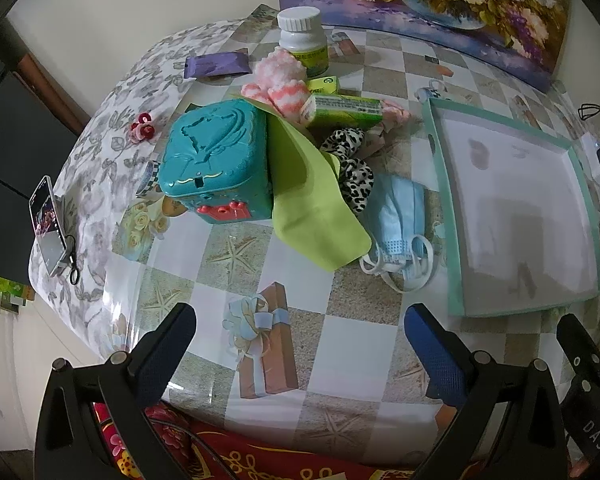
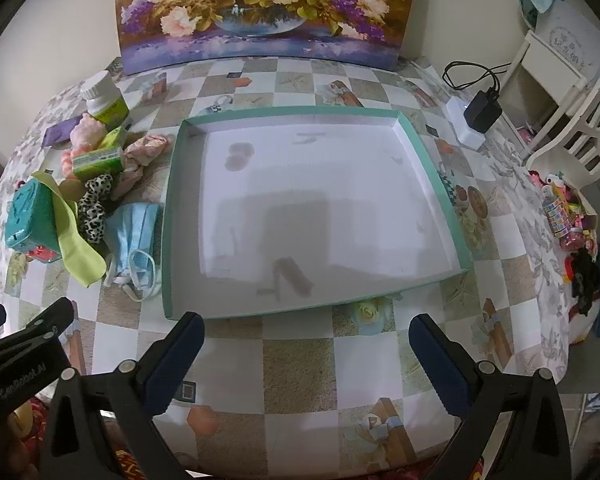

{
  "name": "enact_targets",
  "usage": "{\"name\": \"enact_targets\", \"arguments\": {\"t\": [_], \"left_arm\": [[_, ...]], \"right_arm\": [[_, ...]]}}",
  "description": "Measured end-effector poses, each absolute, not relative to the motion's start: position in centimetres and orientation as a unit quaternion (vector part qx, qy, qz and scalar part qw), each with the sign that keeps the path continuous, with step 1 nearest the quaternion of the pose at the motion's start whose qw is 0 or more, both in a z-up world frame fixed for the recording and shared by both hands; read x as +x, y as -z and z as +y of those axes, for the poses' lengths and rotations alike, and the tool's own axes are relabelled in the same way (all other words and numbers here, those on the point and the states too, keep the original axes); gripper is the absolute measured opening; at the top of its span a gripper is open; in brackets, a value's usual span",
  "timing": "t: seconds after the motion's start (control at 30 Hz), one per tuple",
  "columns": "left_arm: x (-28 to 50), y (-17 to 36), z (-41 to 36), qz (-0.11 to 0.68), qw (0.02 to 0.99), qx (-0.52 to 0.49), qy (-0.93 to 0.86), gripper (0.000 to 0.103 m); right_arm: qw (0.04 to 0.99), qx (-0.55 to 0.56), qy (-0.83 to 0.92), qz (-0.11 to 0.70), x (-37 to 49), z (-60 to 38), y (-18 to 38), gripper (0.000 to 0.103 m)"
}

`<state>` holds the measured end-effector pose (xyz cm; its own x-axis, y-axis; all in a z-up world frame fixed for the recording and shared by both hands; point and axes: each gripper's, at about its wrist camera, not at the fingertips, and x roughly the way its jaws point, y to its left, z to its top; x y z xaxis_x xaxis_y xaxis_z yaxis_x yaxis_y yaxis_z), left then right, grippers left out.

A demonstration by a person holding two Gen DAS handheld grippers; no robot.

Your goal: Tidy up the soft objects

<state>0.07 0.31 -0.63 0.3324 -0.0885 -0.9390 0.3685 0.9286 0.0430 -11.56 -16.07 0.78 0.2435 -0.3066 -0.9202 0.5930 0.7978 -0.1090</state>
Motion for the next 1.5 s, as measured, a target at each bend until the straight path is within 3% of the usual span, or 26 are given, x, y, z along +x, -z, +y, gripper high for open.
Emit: {"name": "enact_targets", "arguments": {"t": [0.67,0.93,1.5], "left_arm": [[-0.1,-0.3,0.5,0.559,0.807,0.109,0.157,0.103],[5.7,-4.5,4.4,0.523,0.846,-0.018,0.104,0.103],[14.2,-2.3,5.5,0.551,0.832,-0.049,0.048,0.103]], "right_arm": [[0.788,0.136,0.276,0.533,-10.8,-16.2,-0.3,0.103],[0.818,0.132,0.24,0.506,-8.5,-15.3,-1.9,0.103],[0.847,0.144,0.137,0.493,3.5,-12.3,-3.0,0.103]]}}
